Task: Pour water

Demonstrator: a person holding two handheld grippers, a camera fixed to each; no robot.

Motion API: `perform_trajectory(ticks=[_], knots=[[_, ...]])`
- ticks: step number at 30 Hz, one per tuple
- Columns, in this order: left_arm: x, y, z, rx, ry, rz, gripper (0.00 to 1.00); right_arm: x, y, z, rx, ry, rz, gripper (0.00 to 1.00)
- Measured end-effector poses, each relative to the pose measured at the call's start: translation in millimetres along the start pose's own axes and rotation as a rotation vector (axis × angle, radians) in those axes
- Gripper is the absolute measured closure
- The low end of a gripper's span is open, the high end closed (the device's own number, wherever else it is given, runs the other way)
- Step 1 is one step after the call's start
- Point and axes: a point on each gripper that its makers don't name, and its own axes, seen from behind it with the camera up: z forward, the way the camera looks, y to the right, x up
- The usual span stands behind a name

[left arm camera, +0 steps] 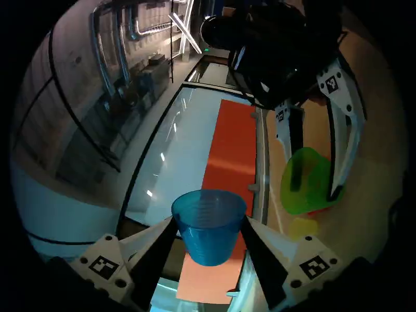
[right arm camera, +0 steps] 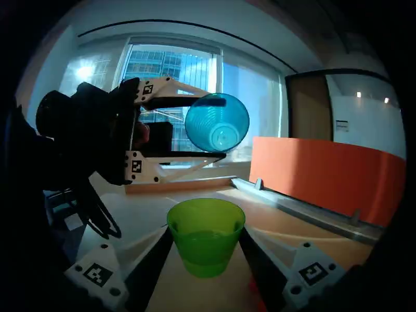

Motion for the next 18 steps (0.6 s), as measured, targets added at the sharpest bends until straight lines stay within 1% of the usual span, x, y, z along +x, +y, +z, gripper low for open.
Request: perform_trajectory(ticks=[2,6,9,14,18], knots=[[-4,3.0,0.9,-0.007,-0.004,-0.056,0.16,0,0,-1.3,0.000,0.001,0.002,0.12],[-14,7.2,3.4,-0.016,-0.020,-0.192,0.16,1,0,-3.8,-0.004,0.002,0.000,0.13],[-20,7.4,4.5,-0.014,-0.033,-0.297,0.16,3,1,-5.6,-0.008,0.004,-0.002,0.13],[-28,6.7,2.2,-0.007,-0.051,-0.453,0.16,5,3,-8.0,-0.012,0.010,0.000,0.13],[-31,9.0,1.4,-0.013,-0.053,-0.581,0.16,6,3,-9.9,-0.016,0.012,-0.002,0.13]])
